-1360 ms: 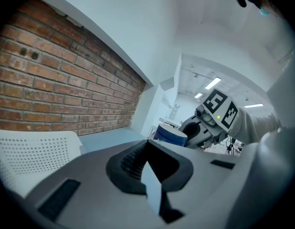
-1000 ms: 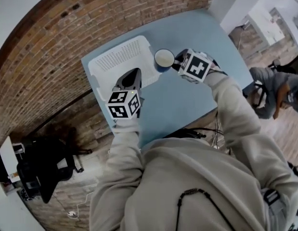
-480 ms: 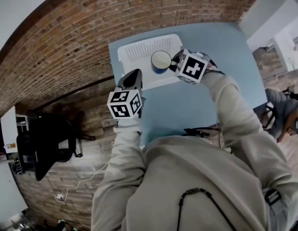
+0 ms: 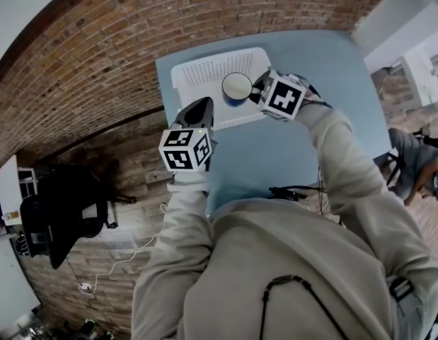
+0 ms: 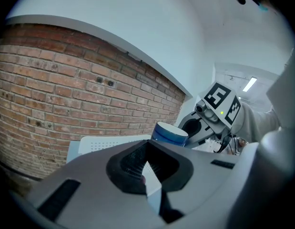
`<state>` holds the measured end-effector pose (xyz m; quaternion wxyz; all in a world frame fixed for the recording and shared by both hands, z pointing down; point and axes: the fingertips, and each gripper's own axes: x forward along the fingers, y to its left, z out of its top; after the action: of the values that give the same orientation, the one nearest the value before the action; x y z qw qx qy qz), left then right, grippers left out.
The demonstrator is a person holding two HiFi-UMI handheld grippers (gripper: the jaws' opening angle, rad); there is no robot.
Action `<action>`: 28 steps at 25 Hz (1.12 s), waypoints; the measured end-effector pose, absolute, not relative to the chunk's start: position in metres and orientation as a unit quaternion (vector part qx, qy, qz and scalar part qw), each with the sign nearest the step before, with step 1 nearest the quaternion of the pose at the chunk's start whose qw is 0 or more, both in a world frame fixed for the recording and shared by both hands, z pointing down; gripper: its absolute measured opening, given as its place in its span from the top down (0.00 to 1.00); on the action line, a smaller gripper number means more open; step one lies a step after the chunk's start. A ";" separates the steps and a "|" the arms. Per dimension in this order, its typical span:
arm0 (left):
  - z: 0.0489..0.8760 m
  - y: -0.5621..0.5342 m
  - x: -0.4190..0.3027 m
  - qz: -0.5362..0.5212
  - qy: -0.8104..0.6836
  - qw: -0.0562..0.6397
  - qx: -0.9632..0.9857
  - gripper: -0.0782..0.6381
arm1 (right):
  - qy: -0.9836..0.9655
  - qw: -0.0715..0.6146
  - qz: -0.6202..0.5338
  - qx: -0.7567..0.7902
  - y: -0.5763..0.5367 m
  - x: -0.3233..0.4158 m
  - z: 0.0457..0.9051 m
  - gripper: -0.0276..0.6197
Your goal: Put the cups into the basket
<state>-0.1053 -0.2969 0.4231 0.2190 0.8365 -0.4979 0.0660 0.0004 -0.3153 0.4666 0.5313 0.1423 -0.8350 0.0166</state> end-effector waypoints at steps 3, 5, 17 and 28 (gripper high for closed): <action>0.430 -0.305 -0.110 0.067 -0.498 0.228 0.834 0.90 | -0.832 0.538 0.019 0.137 -0.324 -0.005 0.476 0.87; 0.431 -0.313 -0.115 0.066 -0.500 0.231 0.832 0.90 | -0.829 0.542 0.022 0.132 -0.332 -0.007 0.482 0.87; 0.460 -0.367 -0.137 0.064 -0.500 0.267 0.821 0.90 | -0.808 0.578 0.049 0.106 -0.387 -0.028 0.567 0.87; 0.496 -0.391 -0.147 0.061 -0.505 0.303 0.806 0.90 | -0.795 0.596 0.049 0.101 -0.417 -0.046 0.652 0.87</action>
<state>-0.1467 -0.3913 0.4958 0.3028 0.8062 -0.5046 0.0614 -0.0461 -0.4168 0.6520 0.5961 0.1012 -0.7950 0.0495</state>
